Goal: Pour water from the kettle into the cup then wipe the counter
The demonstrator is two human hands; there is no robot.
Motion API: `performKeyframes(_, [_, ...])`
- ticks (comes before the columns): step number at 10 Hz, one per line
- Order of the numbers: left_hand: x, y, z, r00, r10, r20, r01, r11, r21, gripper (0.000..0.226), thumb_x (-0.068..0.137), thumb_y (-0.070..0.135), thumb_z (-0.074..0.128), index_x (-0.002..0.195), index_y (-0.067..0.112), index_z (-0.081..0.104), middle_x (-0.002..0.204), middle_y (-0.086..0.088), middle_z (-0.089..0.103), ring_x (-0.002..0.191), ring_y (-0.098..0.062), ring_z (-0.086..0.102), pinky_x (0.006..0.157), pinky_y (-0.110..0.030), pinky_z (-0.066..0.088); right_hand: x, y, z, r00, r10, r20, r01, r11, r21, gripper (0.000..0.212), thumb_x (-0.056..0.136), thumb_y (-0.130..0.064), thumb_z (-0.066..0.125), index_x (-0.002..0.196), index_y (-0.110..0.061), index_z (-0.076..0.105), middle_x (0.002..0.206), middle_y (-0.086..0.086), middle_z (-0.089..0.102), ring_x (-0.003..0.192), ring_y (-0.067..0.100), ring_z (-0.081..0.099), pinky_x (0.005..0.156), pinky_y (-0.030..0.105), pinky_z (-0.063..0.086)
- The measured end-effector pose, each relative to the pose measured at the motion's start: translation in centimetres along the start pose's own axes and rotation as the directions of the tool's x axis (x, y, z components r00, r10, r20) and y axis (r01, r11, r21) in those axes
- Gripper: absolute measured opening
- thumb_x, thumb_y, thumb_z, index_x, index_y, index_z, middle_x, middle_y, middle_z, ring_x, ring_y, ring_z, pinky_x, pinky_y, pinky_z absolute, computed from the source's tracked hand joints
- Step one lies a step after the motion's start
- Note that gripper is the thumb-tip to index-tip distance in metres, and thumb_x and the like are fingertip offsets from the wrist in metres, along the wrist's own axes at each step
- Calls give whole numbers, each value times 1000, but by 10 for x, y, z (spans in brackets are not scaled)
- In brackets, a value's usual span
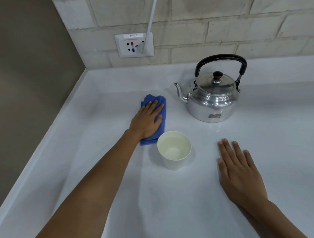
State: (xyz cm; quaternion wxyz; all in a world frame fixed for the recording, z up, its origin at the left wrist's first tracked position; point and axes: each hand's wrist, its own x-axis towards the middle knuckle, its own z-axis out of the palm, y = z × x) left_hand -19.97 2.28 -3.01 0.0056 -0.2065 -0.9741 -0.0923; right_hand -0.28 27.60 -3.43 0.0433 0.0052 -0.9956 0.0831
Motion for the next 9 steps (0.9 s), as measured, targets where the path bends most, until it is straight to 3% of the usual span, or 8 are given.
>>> performKeyframes(6, [35, -16, -11, 981, -144, 130, 141, 990, 29, 55, 97, 43, 15, 145, 26, -6, 157, -8, -8, 144, -24, -7, 117, -41, 1, -1, 0, 0, 1000, 10, 18, -11, 999, 36, 60, 88, -40, -5, 145, -21, -2, 155, -6, -1, 142, 14, -9, 118, 36, 0])
performKeyframes(7, [24, -16, -14, 983, -151, 100, 154, 988, -15, 58, 96, 46, 19, 144, 25, -6, 157, -10, -6, 144, -25, -4, 117, -42, 3, -2, 0, -2, 1000, 8, 21, -9, 999, 35, 60, 88, -40, -5, 144, -19, 0, 155, -4, 2, 142, 16, -6, 118, 38, 2])
performKeyframes(9, [-2, -30, -29, 987, -73, -145, 76, 997, 21, 56, 97, 39, 26, 146, 18, 9, 155, -10, 16, 142, -26, 16, 116, -40, 13, -2, 2, 2, 999, 22, 31, -22, 999, 25, 59, 88, -40, -6, 143, -20, -7, 153, -7, -4, 141, 13, -10, 118, 36, -1])
